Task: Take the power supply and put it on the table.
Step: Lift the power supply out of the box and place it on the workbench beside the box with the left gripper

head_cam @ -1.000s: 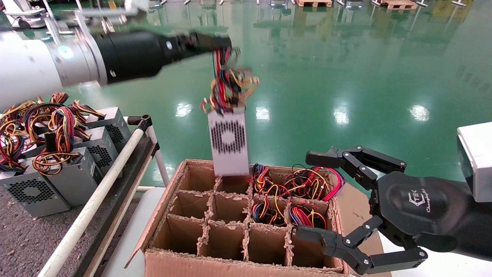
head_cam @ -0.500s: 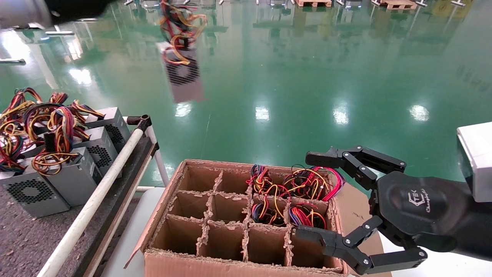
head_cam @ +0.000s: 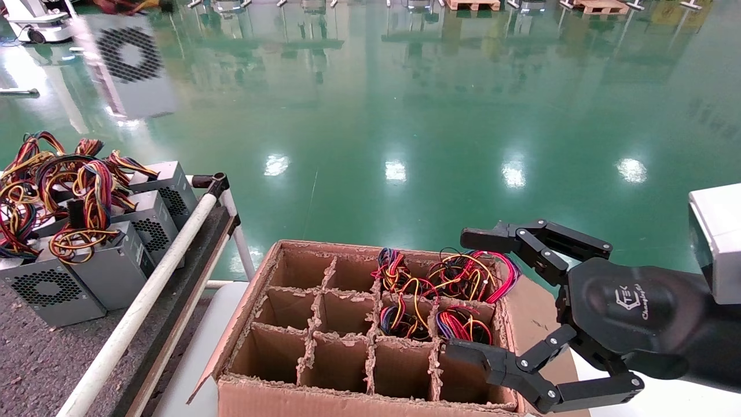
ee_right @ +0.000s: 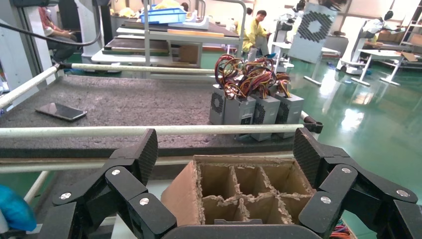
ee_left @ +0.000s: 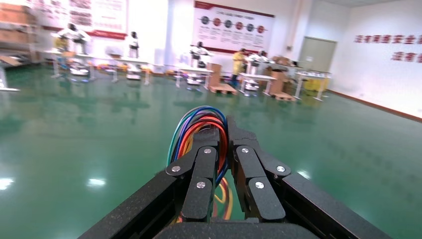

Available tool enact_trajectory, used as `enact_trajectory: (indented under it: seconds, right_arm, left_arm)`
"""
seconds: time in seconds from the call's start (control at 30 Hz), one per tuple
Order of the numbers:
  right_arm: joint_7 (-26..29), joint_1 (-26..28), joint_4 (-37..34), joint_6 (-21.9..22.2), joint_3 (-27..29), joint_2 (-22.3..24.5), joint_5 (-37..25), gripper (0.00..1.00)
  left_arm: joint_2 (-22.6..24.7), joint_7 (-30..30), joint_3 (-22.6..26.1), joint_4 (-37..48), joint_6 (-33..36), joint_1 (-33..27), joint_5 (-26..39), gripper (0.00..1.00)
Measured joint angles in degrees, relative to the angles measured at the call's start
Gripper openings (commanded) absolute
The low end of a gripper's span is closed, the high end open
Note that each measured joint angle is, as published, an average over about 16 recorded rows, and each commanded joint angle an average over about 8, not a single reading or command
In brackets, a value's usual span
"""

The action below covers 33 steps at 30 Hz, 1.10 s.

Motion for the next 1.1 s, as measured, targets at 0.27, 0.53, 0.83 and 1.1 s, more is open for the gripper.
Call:
enact_trajectory:
  seconds: [0.27, 0.53, 0.83, 1.1]
  right_arm:
    - [0.00, 0.00, 0.00, 0.00, 0.00, 0.00, 0.00, 1.00]
    - [0.00, 0.00, 0.00, 0.00, 0.00, 0.00, 0.00, 1.00]
    - [0.00, 0.00, 0.00, 0.00, 0.00, 0.00, 0.00, 1.00]
    - [0.00, 0.00, 0.00, 0.00, 0.00, 0.00, 0.00, 1.00]
  left_arm:
    - [-3.86, 5.63, -0.10, 6.11, -0.81, -3.85, 0.65, 0.00]
    - [-8.50, 7.80, 0.81, 9.65, 0.10, -7.41, 2.29, 0.00]
    - [-13.87, 7.09, 3.03, 11.80, 3.91, -11.70, 5.57, 0.00]
    - [-18.00, 5.68, 5.42, 13.02, 7.88, -14.41, 9.04, 0.00]
